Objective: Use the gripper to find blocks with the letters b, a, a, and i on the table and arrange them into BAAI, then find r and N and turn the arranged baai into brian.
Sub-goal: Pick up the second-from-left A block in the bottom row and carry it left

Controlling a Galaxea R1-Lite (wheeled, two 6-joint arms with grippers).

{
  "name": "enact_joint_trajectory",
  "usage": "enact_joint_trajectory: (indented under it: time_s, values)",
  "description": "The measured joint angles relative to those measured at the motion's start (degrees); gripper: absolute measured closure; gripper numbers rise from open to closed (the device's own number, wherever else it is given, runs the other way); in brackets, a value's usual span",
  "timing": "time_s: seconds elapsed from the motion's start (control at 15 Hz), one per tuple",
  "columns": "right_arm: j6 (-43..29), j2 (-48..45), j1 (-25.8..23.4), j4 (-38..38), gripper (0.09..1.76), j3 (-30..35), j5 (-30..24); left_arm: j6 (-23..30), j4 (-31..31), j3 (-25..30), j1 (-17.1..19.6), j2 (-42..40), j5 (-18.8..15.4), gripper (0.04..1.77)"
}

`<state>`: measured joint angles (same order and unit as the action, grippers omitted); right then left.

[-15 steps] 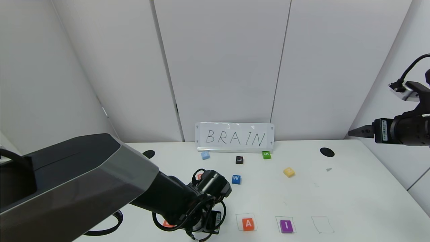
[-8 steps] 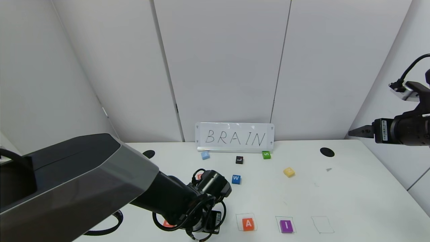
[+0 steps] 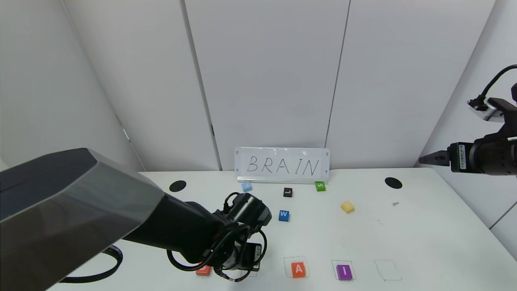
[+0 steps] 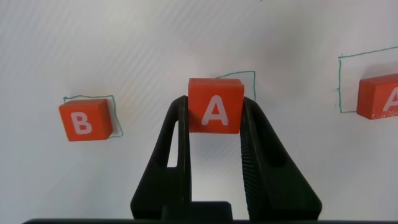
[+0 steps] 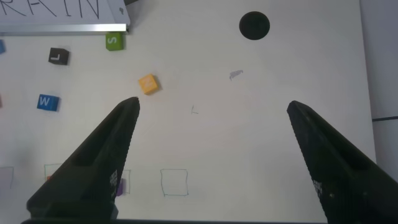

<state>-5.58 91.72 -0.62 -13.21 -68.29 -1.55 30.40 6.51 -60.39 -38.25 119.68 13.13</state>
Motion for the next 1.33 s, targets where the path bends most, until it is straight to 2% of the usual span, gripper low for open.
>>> enact_joint_trajectory:
  time_s: [0.33,0.73,0.87,1.13,1.33]
  values:
    - [-0.02,-0.05,-0.15,-0.02,0.14,-0.17,-0.01,-5.75,0.13,-0.30,8.83,-6.14,-0.77,1.29]
    - [-0.05,-0.05,-0.17,0.00,0.14,-0.17,0.00,-13.80,1.76,-4.21,23.37,-8.48,-4.66,1.29]
    - [-0.02,-0.05,-0.17,0.00,0.14,-0.17,-0.01,-19.63,1.69,-5.49,28.86,-7.80,-5.50,1.29]
    - [0.00,0.28,-0.17,0.02,0.14,-0.17,0.00,-32.45,2.08,-7.08,38.72,-5.57,-11.19,1.29]
    - [0.00,0.52,-0.15,0.02,0.14,-0.21,-0.01,-34.15,4.38,-7.06,41.19,-3.72,-11.82,1.29]
